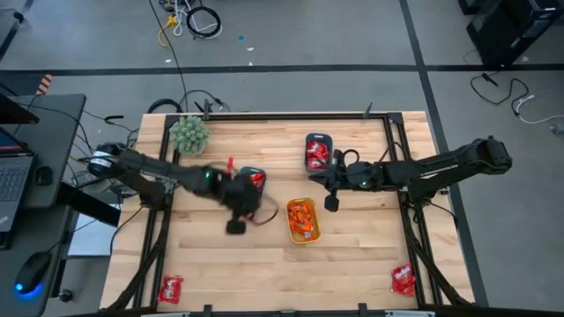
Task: Sort candy
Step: Put the red candy into the blue bin
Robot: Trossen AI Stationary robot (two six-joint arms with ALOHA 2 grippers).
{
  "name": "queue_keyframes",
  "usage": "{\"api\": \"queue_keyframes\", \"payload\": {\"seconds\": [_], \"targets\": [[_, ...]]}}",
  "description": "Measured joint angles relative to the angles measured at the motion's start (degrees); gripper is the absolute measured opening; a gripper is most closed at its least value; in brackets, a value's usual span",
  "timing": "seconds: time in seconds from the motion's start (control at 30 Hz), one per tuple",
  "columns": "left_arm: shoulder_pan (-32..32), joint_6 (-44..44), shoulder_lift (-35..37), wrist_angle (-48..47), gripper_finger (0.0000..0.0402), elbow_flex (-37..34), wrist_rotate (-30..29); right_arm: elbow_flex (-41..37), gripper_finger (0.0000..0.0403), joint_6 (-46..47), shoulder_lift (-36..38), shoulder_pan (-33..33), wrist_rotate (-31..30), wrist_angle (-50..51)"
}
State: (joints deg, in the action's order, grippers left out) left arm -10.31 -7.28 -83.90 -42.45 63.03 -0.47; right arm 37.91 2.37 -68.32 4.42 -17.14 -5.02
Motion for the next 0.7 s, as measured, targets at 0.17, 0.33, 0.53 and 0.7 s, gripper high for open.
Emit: {"api": "queue_keyframes", "payload": {"seconds": [0.17, 0.33, 0.53, 0.7], "targets": [[7.45, 2.83, -0.07, 17.74, 0.0, 0.76, 0.02, 0.0, 0.0, 0.41, 2.42, 1.26, -4.06, 2.73], [14.63, 2.79, -1.28, 33.42, 0.0, 0.6, -0.02, 0.0, 0.0, 1.92, 4.19, 2.22, -9.55, 5.0], [19.84, 2.62, -9.05, 49.13, 0.0, -0.03, 5.13, 0.02, 0.0, 4.47, 5.34, 2.79, -15.52, 6.89], [24.0, -0.43, -16.58, 62.71, 0.0, 0.75, 5.43, 0.0, 0.0, 5.96, 5.97, 3.34, -22.01, 8.17]]}}
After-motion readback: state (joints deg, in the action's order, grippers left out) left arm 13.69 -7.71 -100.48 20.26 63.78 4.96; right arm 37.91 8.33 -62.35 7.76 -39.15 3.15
